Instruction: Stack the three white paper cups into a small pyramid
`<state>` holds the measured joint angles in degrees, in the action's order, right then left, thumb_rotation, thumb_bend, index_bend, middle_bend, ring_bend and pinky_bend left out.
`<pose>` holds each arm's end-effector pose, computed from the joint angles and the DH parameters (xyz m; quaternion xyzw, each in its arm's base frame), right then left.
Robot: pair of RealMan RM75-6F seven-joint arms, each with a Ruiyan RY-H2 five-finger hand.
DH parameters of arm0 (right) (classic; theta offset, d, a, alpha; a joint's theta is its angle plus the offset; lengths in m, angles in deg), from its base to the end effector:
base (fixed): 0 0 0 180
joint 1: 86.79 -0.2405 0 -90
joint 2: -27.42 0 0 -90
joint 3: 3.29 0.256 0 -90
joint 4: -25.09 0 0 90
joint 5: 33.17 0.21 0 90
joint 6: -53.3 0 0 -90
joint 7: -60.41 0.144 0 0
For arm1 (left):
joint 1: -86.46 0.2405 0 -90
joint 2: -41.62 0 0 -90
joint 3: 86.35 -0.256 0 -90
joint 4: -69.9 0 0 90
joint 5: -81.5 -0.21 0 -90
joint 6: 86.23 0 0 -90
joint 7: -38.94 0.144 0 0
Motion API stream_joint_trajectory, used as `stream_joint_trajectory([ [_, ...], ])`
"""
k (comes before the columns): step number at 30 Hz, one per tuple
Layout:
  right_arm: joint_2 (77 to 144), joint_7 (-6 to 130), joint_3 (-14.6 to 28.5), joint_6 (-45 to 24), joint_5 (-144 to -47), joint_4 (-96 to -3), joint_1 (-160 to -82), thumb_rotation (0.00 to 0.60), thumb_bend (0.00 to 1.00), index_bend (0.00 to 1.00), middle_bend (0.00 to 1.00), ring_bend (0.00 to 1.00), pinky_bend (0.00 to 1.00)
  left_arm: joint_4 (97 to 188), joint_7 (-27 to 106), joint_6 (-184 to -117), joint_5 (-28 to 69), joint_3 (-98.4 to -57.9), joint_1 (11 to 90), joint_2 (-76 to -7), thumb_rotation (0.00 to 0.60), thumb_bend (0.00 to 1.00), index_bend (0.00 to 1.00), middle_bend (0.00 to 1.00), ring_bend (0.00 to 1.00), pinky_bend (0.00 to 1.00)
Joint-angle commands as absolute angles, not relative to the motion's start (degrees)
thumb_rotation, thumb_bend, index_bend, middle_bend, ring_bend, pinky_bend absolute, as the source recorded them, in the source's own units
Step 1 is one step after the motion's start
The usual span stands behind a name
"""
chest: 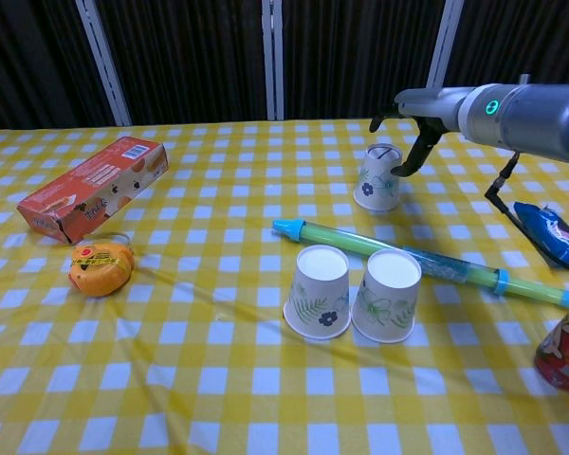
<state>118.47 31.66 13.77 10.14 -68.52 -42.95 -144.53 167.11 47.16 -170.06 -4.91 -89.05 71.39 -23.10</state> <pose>-0.1259 -0.4456 -0.0016 0.7003 -0.4271 0.3069 0.4827 -0.2676 0.2089 0.1324 -0.6657 -0.3455 -0.3887 0.5351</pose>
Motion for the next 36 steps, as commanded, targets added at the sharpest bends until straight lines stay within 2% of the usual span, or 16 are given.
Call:
stream_joint_trajectory([
  [1, 119.4, 31.5, 13.4, 10.9, -68.0, -40.7, -145.5, 0.6, 0.24, 0.19, 0.0, 0.0, 0.03, 167.1, 47.0, -169.9, -5.2, -88.9, 71.6, -23.0, 0.6, 0.21, 0.0, 0.0, 0.0, 0.0],
  [7, 121.0, 31.7, 12.9, 12.3, -66.7, -36.6, -146.5, 0.6, 0.31, 0.22, 0.0, 0.0, 0.03, 167.0, 47.0, -169.0, -5.4, -88.4, 71.7, -23.0, 0.6, 0.21, 0.0, 0.0, 0.0, 0.0],
  [16, 122.3, 33.9, 12.7, 12.1, -68.7, -35.7, -146.4, 0.6, 0.35, 0.31, 0.01, 0.0, 0.05, 167.1, 47.2, -168.5, -5.6, -87.7, 72.1, -23.1, 0.6, 0.21, 0.0, 0.0, 0.0, 0.0],
  [25, 123.2, 35.5, 12.8, 10.7, -71.1, -35.8, -146.1, 0.6, 0.36, 0.42, 0.08, 0.0, 0.08, 167.1, 47.1, -168.0, -6.0, -87.4, 72.4, -23.2, 0.6, 0.21, 0.0, 0.0, 0.0, 0.0],
  [31, 121.2, 36.4, 13.4, 7.9, -73.5, -39.6, -145.3, 0.6, 0.36, 0.42, 0.09, 0.0, 0.09, 166.8, 47.2, -167.6, -5.9, -86.9, 72.6, -23.3, 0.6, 0.21, 0.0, 0.0, 0.0, 0.0],
  [36, 116.5, 36.4, 14.3, 4.1, -76.0, -48.0, -143.9, 0.6, 0.36, 0.42, 0.09, 0.0, 0.09, 167.0, 47.5, -167.8, -6.1, -86.6, 72.9, -23.3, 0.6, 0.21, 0.0, 0.0, 0.0, 0.0],
])
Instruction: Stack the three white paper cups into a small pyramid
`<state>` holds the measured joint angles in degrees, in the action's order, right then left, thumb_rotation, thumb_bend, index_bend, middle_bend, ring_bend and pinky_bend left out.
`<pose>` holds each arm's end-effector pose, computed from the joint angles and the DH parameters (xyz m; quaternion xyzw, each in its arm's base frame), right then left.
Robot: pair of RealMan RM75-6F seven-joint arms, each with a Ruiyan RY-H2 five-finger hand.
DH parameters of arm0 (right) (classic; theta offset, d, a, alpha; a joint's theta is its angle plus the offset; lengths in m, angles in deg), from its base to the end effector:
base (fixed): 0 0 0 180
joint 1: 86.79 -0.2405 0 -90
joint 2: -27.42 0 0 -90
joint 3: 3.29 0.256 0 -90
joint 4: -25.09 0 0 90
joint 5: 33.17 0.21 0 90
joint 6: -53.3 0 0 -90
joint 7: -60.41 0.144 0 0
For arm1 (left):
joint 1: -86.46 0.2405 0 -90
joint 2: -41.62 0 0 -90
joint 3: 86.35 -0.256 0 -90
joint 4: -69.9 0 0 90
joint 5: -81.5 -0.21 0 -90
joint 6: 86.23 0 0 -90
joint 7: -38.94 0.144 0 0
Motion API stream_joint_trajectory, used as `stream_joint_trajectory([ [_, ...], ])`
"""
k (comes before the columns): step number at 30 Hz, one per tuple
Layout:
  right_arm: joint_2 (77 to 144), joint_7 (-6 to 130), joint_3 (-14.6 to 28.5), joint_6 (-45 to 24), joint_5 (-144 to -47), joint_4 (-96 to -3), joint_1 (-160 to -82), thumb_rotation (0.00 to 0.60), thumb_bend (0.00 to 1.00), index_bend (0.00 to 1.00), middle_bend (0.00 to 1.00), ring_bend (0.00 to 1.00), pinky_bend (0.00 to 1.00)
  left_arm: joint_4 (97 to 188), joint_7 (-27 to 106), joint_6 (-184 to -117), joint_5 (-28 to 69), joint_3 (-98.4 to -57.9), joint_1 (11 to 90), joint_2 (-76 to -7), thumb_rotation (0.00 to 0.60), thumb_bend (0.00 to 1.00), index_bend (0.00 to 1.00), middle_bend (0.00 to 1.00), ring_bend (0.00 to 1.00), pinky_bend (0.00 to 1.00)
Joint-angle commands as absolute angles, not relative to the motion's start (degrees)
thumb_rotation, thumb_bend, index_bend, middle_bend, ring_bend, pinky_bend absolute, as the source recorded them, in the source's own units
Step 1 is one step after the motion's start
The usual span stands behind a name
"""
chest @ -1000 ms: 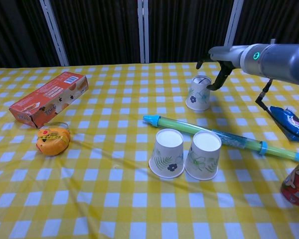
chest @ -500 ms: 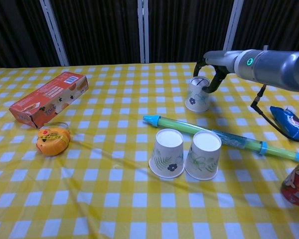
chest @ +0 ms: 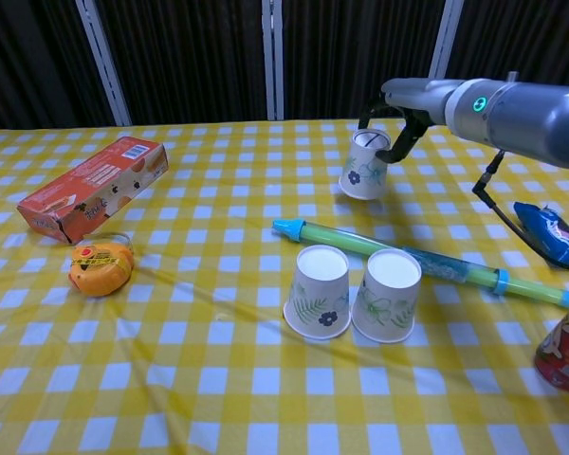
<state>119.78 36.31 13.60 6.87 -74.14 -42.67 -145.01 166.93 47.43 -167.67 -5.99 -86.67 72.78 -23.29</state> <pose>-0.1108 -0.4446 -0.0032 0.6977 -0.4076 0.3465 0.4765 -0.2677 0.2103 0.1302 -0.6683 -0.3464 -0.3859 0.5334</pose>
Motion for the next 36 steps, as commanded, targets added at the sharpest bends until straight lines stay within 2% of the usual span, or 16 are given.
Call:
stream_joint_trajectory([
  [1, 115.4, 36.4, 14.4, 3.3, -76.5, -50.1, -143.6, 0.6, 0.36, 0.42, 0.09, 0.0, 0.09, 167.0, 47.6, -167.8, -6.1, -86.6, 72.9, -23.3, 0.6, 0.21, 0.0, 0.0, 0.0, 0.0],
  [5, 110.0, 36.1, 14.1, -1.1, -79.6, -60.1, -141.0, 0.6, 0.36, 0.42, 0.09, 0.0, 0.09, 166.9, 47.9, -168.0, -6.3, -86.4, 73.2, -23.4, 0.6, 0.21, 0.0, 0.0, 0.0, 0.0],
  [8, 102.8, 35.9, 11.5, -6.4, -84.8, -72.8, -136.0, 0.6, 0.36, 0.42, 0.09, 0.0, 0.09, 166.9, 48.6, -168.5, -6.7, -86.4, 73.6, -23.6, 0.6, 0.21, 0.0, 0.0, 0.0, 0.0],
  [14, 97.4, 36.6, 8.6, -10.2, -89.4, -81.9, -131.5, 0.6, 0.36, 0.43, 0.09, 0.0, 0.09, 167.0, 49.6, -168.4, -6.6, -86.4, 73.8, -23.9, 0.6, 0.21, 0.0, 0.0, 0.0, 0.0],
  [19, 92.2, 37.9, 3.7, -14.2, -97.2, -91.2, -125.7, 0.6, 0.36, 0.44, 0.09, 0.0, 0.09, 167.4, 51.1, -168.7, -6.6, -86.2, 74.2, -24.2, 0.6, 0.21, 0.0, 0.0, 0.0, 0.0],
  [25, 91.3, 37.6, 0.3, -16.1, -103.7, -95.4, -122.3, 0.6, 0.36, 0.44, 0.09, 0.0, 0.09, 167.7, 52.0, -169.2, -7.2, -86.2, 74.6, -24.3, 0.6, 0.21, 0.0, 0.0, 0.0, 0.0],
  [31, 93.6, 35.2, -2.6, -16.3, -107.6, -96.3, -120.5, 0.6, 0.36, 0.44, 0.09, 0.0, 0.09, 168.0, 52.4, -169.5, -8.1, -86.4, 75.0, -24.3, 0.6, 0.21, 0.0, 0.0, 0.0, 0.0],
  [36, 96.4, 33.4, -2.9, -16.2, -108.1, -95.8, -119.8, 0.6, 0.36, 0.44, 0.09, 0.0, 0.09, 168.1, 52.2, -169.7, -8.7, -86.5, 75.2, -24.2, 0.6, 0.21, 0.0, 0.0, 0.0, 0.0],
])
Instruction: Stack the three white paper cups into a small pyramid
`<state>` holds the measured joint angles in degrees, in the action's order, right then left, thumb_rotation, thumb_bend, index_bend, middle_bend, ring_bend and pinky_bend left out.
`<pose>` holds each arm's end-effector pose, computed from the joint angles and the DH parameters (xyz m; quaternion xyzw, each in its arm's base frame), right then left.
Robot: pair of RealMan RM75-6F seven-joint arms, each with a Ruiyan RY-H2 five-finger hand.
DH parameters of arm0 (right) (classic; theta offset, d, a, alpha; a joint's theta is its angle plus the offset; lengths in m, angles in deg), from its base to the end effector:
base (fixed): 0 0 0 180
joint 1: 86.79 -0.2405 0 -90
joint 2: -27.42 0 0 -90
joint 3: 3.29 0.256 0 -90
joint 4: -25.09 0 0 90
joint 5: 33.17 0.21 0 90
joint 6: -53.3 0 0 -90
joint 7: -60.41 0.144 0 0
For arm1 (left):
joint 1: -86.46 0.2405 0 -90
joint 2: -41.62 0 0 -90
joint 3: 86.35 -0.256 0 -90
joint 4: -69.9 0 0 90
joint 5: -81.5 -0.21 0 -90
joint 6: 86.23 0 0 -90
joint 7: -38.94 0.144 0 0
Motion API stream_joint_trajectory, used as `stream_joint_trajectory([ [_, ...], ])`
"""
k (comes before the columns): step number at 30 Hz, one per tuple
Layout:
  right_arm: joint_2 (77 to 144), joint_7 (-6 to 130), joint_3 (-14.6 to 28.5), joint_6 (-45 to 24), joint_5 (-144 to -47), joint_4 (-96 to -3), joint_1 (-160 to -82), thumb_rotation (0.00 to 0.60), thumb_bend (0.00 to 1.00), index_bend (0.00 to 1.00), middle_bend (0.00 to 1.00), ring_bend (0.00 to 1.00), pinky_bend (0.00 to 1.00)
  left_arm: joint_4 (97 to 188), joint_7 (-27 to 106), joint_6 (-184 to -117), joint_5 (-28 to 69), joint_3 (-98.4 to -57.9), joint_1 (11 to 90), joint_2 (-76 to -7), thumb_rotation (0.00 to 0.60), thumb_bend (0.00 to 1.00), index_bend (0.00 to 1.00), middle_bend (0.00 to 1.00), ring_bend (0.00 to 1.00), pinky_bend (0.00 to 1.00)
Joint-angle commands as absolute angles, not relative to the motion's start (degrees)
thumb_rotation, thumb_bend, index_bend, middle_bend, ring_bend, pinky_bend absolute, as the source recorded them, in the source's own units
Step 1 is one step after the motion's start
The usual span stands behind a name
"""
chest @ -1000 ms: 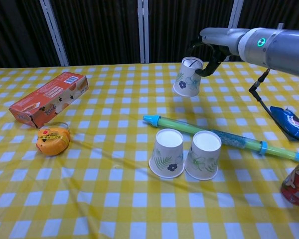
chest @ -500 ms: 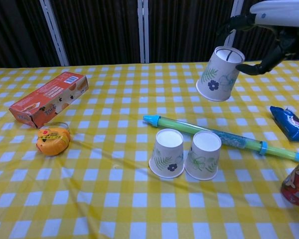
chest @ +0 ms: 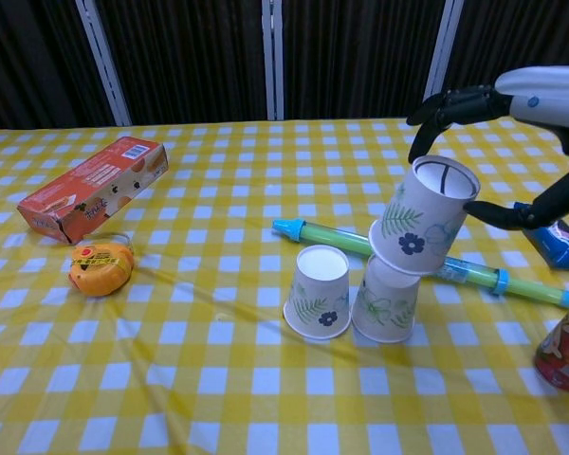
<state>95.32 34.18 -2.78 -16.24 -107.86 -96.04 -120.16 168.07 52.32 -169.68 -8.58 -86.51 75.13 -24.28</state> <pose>-0.1202 -0.2376 0.0752 0.7471 -0.3608 0.4119 0.3769 -0.2621 0.1978 0.1269 -0.6731 -0.3214 -0.3826 0.5452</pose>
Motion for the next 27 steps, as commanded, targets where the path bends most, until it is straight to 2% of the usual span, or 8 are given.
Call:
stream_joint_trajectory([
  [1, 97.1, 33.1, -2.8, -16.0, -108.2, -95.8, -119.8, 0.6, 0.36, 0.44, 0.09, 0.0, 0.09, 168.1, 52.0, -169.8, -8.6, -86.4, 75.3, -24.2, 0.6, 0.21, 0.0, 0.0, 0.0, 0.0],
  [12, 100.4, 31.6, -1.0, -14.6, -106.9, -95.0, -120.4, 0.6, 0.36, 0.44, 0.09, 0.0, 0.09, 168.0, 51.6, -169.3, -8.4, -86.1, 75.3, -24.0, 0.6, 0.21, 0.0, 0.0, 0.0, 0.0],
  [19, 102.0, 29.3, 1.2, -12.9, -102.2, -93.6, -121.9, 0.6, 0.36, 0.44, 0.09, 0.0, 0.09, 167.9, 51.0, -169.2, -8.4, -85.9, 75.4, -23.8, 0.6, 0.21, 0.0, 0.0, 0.0, 0.0],
  [27, 103.3, 29.4, 1.5, -12.3, -101.3, -92.9, -122.2, 0.6, 0.36, 0.44, 0.09, 0.0, 0.09, 167.9, 50.9, -168.7, -8.1, -85.7, 75.3, -23.7, 0.6, 0.21, 0.0, 0.0, 0.0, 0.0],
])
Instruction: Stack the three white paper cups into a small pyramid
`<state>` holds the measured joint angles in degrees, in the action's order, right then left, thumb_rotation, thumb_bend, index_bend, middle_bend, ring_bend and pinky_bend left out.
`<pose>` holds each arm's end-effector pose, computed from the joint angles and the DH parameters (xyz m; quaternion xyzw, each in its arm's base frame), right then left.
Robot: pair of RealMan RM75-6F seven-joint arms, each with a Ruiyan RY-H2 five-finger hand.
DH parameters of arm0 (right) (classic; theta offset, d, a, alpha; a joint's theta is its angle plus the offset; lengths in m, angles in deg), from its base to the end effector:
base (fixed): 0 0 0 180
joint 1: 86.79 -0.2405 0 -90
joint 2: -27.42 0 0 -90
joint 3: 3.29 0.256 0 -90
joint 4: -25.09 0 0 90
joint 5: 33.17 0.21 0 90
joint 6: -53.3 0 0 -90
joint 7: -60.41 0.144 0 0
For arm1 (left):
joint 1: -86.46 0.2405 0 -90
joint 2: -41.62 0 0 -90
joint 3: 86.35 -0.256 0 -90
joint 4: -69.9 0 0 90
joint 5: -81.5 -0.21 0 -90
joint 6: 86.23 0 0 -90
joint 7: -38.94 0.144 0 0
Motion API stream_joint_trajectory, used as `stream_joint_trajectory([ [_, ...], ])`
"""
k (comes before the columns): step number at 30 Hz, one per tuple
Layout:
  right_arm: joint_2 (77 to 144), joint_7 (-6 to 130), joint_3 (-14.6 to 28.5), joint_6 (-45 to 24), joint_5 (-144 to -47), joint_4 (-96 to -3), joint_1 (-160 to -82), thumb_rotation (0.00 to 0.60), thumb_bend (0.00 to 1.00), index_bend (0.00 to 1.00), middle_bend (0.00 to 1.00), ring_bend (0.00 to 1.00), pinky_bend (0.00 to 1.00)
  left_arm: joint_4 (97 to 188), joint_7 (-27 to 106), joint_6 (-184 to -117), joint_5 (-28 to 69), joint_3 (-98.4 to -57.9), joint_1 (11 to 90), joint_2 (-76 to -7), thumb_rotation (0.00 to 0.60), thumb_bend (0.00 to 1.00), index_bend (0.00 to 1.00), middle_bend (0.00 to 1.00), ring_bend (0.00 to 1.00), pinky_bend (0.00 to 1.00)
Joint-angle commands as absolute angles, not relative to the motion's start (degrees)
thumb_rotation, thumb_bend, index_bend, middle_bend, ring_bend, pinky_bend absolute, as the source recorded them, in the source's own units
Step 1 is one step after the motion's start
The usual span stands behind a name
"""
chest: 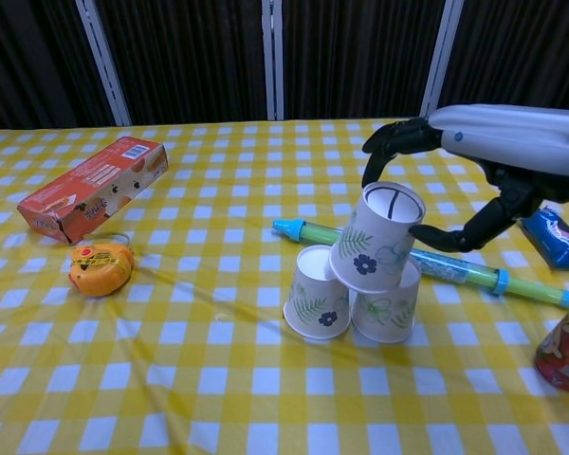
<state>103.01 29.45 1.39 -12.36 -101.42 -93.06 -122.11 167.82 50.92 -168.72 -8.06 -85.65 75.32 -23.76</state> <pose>-0.1039 -0.2485 0.0415 0.7519 -0.3751 0.4052 0.3603 -0.2651 0.2005 0.1299 -0.6691 -0.3290 -0.3825 0.5456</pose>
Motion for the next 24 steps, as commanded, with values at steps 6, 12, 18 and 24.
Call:
stream_joint_trajectory([
  [6, 104.2, 29.0, 1.8, -12.2, -100.9, -91.9, -122.4, 0.6, 0.34, 0.44, 0.09, 0.0, 0.09, 168.0, 50.9, -168.7, -8.1, -85.6, 75.5, -23.6, 0.6, 0.21, 0.0, 0.0, 0.0, 0.0],
  [12, 104.7, 29.1, 1.9, -12.0, -100.4, -91.2, -122.6, 0.6, 0.31, 0.43, 0.07, 0.0, 0.08, 168.0, 50.9, -168.7, -8.3, -85.6, 75.5, -23.6, 0.6, 0.21, 0.0, 0.0, 0.0, 0.0],
  [18, 104.4, 28.3, 1.6, -11.7, -99.9, -91.6, -122.7, 0.6, 0.24, 0.28, 0.01, 0.0, 0.05, 167.9, 50.8, -168.6, -8.0, -85.5, 75.6, -23.5, 0.6, 0.21, 0.0, 0.0, 0.0, 0.0],
  [24, 103.9, 27.3, 1.2, -12.8, -100.8, -92.4, -122.2, 0.6, 0.21, 0.21, 0.0, 0.0, 0.05, 168.0, 50.8, -168.7, -8.1, -85.5, 75.7, -23.5, 0.6, 0.21, 0.0, 0.0, 0.0, 0.0],
])
